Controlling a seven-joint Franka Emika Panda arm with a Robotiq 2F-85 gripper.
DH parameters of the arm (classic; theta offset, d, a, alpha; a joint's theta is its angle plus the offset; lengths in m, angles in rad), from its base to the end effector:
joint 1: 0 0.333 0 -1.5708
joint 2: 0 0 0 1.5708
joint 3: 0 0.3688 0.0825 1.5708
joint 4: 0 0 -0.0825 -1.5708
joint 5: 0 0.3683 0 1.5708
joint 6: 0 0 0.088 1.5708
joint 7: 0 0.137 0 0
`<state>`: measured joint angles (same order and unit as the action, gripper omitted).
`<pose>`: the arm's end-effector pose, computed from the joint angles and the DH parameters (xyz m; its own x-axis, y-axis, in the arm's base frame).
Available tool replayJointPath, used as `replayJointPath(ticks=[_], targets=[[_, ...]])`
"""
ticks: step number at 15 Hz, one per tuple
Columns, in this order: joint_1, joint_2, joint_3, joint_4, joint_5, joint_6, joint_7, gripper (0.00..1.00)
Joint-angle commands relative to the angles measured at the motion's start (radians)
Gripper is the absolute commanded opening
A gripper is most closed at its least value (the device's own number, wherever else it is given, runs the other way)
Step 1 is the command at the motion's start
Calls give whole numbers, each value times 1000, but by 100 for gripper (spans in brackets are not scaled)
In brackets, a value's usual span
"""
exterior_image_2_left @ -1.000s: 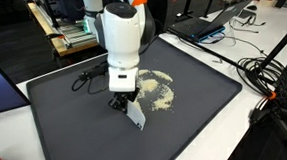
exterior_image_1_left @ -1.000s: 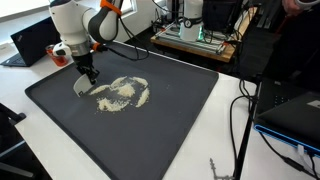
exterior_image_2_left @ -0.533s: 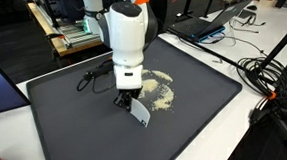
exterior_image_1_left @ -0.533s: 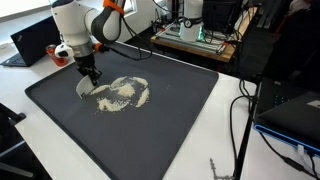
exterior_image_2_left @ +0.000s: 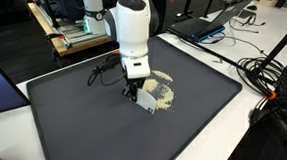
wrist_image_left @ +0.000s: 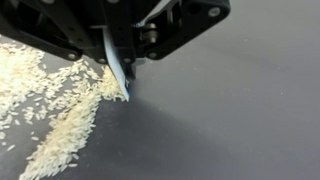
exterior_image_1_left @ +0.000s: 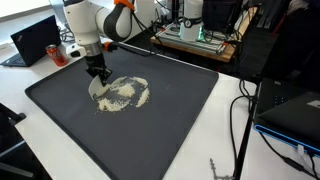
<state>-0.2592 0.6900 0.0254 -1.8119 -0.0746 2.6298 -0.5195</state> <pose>0.6702 -0.1607 0.1942 0.9364 0.3374 0.0964 0.3296 -0.9400 0.0878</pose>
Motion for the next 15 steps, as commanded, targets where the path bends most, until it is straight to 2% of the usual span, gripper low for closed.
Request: replayJointPath(ticks=[1,8,15], targets=[[0,-71,28,-134,-19,29,-30,1],[12,-141,68,-250,-24,64,-98,1],[47,-195,63,-319,-39,69,-124,1]])
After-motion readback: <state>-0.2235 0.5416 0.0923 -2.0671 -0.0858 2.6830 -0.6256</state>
